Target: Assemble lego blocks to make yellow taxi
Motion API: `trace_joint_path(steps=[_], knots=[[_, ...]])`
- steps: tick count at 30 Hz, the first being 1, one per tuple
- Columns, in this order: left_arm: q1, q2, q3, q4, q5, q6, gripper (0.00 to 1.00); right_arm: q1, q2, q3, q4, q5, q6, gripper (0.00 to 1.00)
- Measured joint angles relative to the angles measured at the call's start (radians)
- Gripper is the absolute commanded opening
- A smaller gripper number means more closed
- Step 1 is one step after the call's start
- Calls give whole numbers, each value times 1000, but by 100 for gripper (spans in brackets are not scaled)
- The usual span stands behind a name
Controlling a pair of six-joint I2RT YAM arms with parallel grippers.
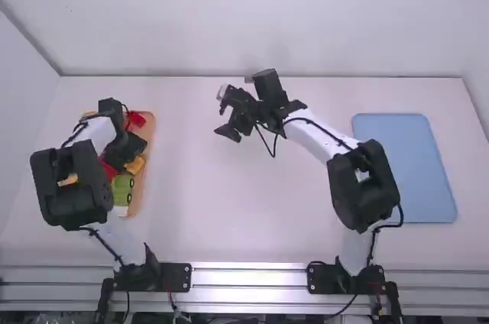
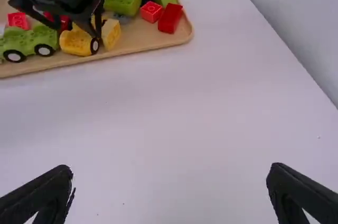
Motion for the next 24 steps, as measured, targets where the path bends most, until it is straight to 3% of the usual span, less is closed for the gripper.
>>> trace_joint_path(steps=[24], knots=[[0,0,-110,173,-4,39,70,8,0,0,-13,0,-1,98]])
